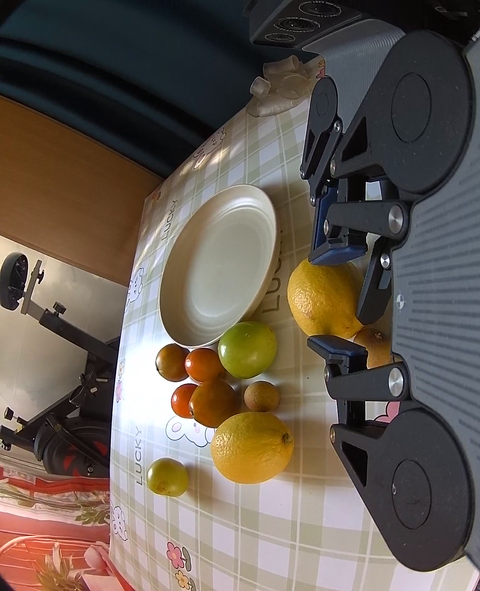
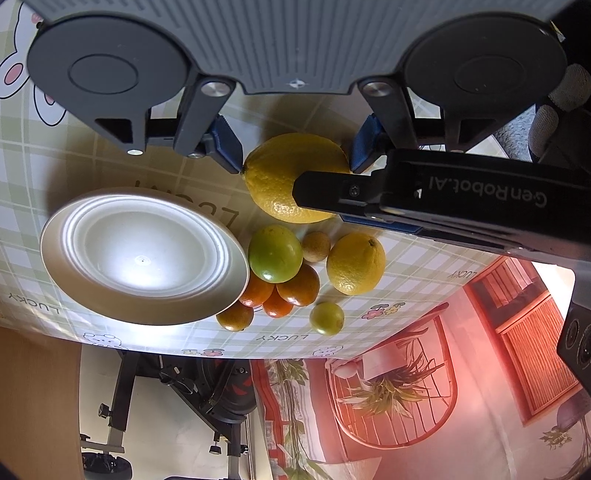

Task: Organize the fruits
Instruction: 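Close the left gripper around the yellow lemon, then carry the lemon over the plate with the left gripper and release it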

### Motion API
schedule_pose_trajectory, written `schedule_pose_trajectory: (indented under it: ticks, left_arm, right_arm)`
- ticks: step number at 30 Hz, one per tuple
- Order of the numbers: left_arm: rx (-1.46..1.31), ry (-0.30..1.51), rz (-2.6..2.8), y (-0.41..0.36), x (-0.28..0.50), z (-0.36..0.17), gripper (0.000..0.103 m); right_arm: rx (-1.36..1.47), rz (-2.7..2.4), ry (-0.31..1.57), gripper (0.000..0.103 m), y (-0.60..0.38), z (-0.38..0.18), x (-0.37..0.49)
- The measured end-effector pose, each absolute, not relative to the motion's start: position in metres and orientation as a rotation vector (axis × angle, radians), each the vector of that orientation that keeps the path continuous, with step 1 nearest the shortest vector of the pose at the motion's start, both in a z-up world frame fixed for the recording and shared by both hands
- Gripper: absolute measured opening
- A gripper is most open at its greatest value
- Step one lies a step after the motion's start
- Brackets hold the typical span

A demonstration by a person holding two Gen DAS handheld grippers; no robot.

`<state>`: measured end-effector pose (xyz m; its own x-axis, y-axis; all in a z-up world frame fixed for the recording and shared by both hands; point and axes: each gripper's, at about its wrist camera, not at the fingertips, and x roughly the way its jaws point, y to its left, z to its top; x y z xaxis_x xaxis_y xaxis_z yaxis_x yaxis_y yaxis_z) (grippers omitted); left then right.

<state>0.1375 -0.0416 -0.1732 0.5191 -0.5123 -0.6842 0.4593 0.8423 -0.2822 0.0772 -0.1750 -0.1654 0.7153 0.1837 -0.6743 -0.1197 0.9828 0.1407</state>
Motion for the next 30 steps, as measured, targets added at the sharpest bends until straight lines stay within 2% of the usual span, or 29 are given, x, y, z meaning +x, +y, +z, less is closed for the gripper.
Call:
schedule_pose_trajectory:
  ticks: [10, 22, 28, 30]
  left_arm:
    - [-0.059, 0.863, -0.58, -0.043, 0.139, -0.178, 0.05]
    - [-0.022, 0.802, -0.608, -0.054, 0.138, -0.176, 0.044]
    - [-0.035, 0.808, -0.61, -0.052, 0.143, -0.179, 0.045]
    - [-0.043, 0.814, -0.61, -0.052, 0.144, -0.18, 0.049]
  right_arm:
    - [0.113, 0.167, 0.755, 0.067, -0.177, -0.168, 0.079]
    - [0.146, 0.129, 0.714, 0.067, -0.185, -0.164, 0.074]
    - [0.153, 0.124, 0.718, 0.066, -0.187, -0.165, 0.076]
    - [0.15, 0.122, 0.716, 0.066, -0.186, -0.165, 0.077]
